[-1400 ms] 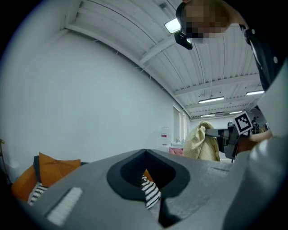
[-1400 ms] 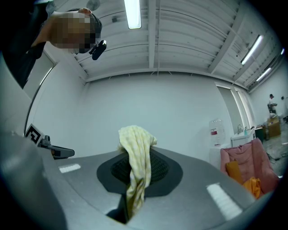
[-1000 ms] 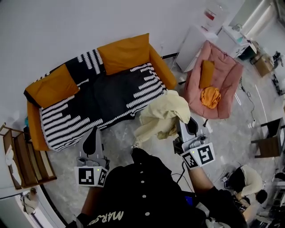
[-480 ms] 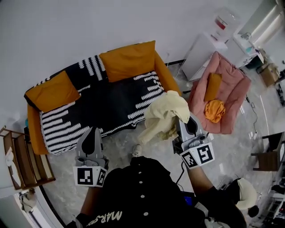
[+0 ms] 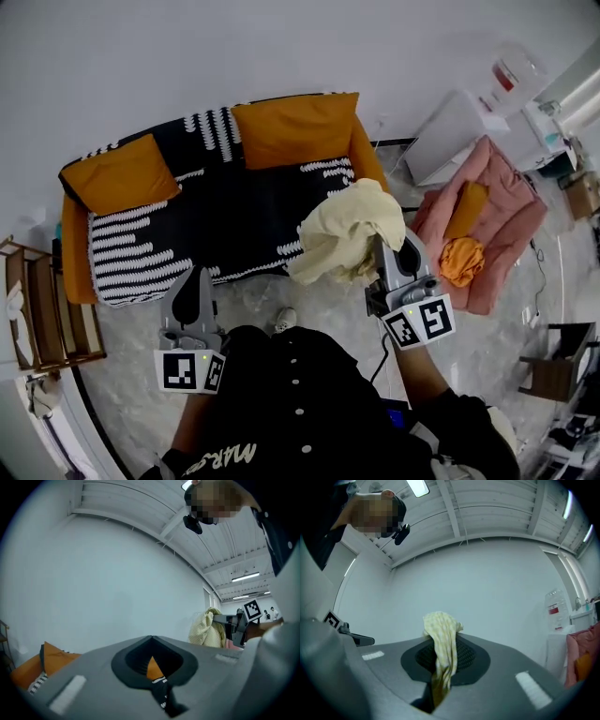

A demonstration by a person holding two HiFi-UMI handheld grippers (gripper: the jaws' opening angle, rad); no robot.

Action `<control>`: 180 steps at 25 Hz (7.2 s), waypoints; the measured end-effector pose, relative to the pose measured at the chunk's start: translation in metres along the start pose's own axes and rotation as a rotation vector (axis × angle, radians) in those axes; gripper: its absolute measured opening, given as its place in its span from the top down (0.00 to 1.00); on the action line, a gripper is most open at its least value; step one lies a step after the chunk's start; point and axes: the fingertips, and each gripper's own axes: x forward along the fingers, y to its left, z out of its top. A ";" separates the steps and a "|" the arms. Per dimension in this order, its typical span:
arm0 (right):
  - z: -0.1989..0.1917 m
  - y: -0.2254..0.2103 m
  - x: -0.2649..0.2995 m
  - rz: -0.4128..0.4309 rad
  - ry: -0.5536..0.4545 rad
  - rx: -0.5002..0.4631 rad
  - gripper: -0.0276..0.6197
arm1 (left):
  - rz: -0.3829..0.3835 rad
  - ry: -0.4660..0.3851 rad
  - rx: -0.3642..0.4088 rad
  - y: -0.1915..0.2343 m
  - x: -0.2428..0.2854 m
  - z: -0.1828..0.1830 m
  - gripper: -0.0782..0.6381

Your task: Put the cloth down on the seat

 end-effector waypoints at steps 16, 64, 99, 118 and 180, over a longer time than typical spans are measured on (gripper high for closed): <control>-0.024 -0.005 0.075 0.017 0.038 0.015 0.88 | 0.009 0.035 -0.009 0.046 0.055 -0.007 0.89; -0.061 0.008 0.309 0.198 0.116 -0.009 0.88 | 0.110 0.081 -0.040 0.183 0.205 0.008 0.89; -0.381 0.025 0.349 0.483 0.505 -0.194 0.88 | 0.218 0.376 -0.160 0.119 0.179 -0.120 0.89; -0.519 0.027 0.346 0.565 0.804 -0.298 0.88 | 0.208 0.431 -0.221 0.115 0.199 -0.175 0.89; -0.282 0.052 0.324 0.403 0.533 -0.164 0.92 | 0.003 0.271 -0.023 0.117 0.221 -0.081 0.89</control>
